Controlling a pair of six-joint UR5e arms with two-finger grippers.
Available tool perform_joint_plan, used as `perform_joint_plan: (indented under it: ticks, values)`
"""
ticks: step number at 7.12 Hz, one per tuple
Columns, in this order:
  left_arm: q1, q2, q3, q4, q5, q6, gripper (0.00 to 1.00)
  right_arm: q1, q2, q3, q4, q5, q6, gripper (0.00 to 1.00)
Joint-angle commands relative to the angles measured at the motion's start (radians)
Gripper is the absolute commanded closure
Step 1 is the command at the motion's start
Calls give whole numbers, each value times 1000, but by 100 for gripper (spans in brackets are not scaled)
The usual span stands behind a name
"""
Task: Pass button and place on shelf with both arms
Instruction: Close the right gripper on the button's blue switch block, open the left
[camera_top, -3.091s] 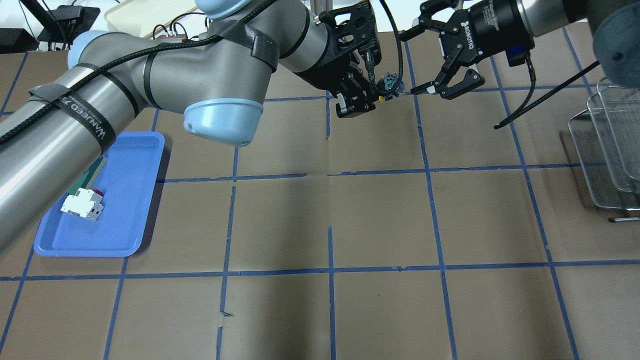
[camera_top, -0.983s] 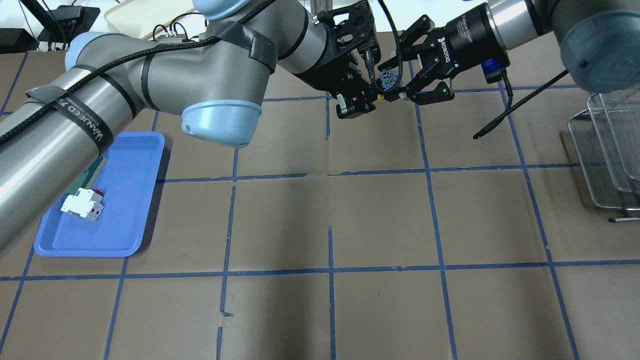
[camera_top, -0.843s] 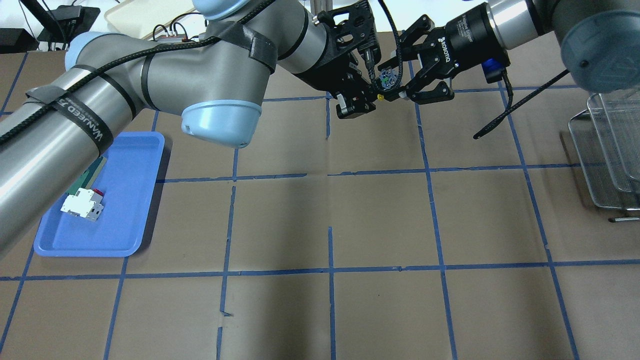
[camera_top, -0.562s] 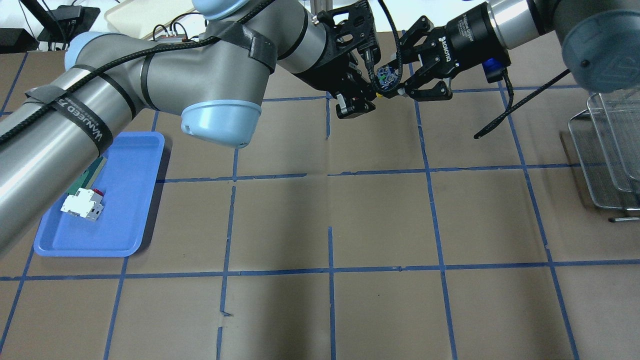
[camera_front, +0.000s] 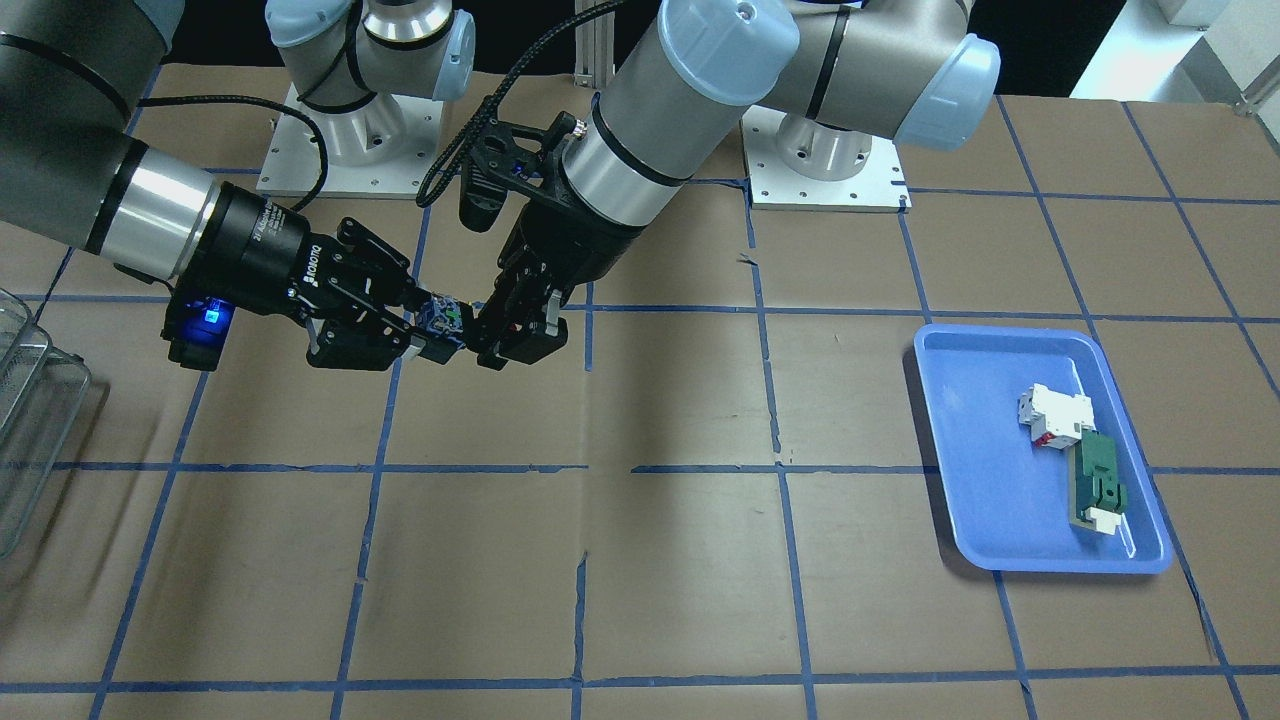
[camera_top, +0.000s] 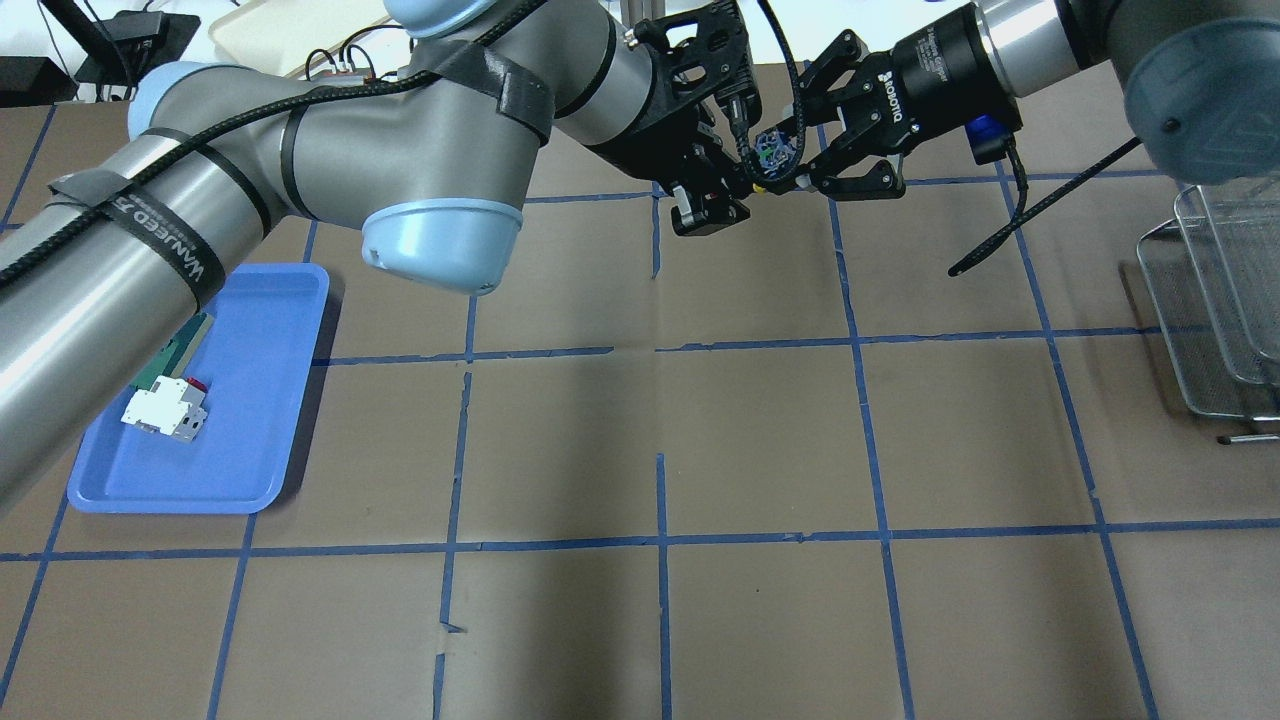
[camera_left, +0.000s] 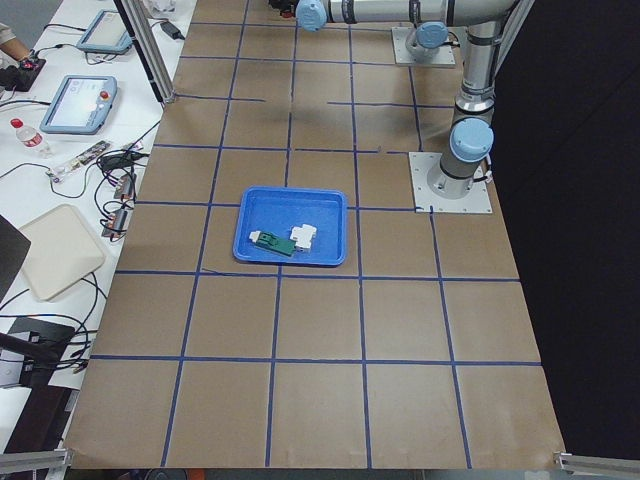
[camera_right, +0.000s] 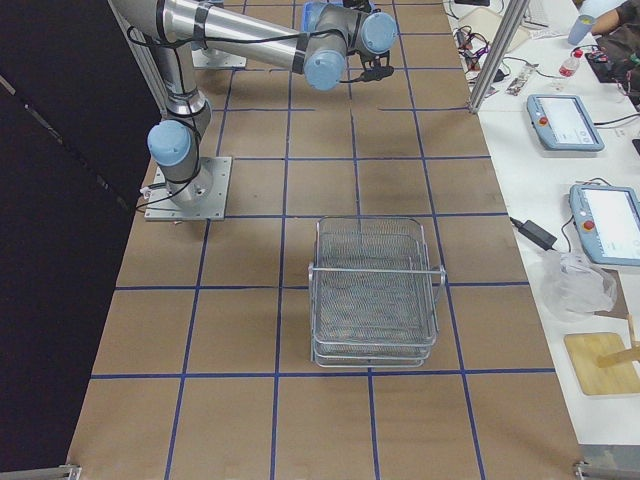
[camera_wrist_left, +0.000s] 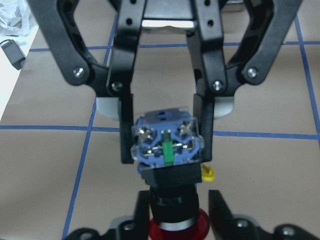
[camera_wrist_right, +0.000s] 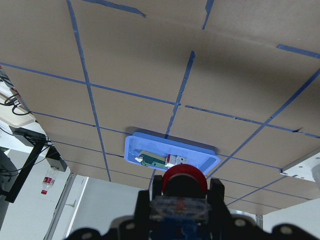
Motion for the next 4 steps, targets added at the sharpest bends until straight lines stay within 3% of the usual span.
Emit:
perform_joint_plan:
  ticks: [1,4]
  values:
    - [4,3,8,-4,8,2,0,-1,0,-3,0,-1,1,100]
    - [21,10,7,-14,23,7,0,-9,3,-11,-17,-30,-46,100]
